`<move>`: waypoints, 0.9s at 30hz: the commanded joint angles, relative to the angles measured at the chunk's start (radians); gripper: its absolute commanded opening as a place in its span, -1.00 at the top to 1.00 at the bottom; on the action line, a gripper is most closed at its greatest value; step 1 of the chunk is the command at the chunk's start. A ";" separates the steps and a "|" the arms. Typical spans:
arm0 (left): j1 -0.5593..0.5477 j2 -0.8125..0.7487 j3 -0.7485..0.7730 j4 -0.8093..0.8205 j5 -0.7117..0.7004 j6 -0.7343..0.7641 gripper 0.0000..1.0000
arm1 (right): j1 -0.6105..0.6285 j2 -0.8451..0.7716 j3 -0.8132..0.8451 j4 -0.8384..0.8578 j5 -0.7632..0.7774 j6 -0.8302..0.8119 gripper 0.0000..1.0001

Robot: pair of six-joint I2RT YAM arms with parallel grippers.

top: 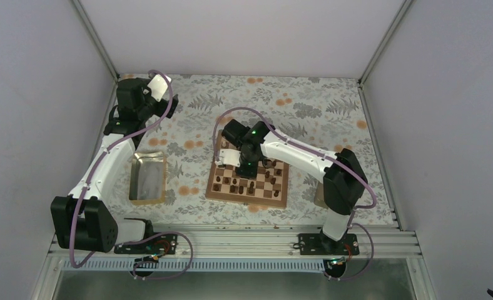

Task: Set up the chess pieces on the board
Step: Place the chess piece on the chessboard.

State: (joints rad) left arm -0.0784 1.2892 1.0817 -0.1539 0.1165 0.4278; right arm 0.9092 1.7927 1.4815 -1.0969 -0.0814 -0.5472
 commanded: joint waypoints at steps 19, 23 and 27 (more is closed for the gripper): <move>0.006 -0.009 0.007 0.001 0.015 0.005 -1.00 | 0.013 0.054 -0.064 0.056 -0.050 -0.004 0.73; 0.006 -0.010 0.007 0.001 0.015 0.005 -1.00 | 0.013 0.063 -0.072 0.062 -0.046 -0.009 0.72; 0.006 -0.008 0.006 0.001 0.017 0.005 -1.00 | 0.012 0.065 -0.080 0.067 -0.047 -0.010 0.72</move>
State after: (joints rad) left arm -0.0784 1.2892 1.0817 -0.1539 0.1165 0.4278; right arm 0.9096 1.8416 1.4185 -1.0439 -0.1116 -0.5495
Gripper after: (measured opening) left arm 0.999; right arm 0.141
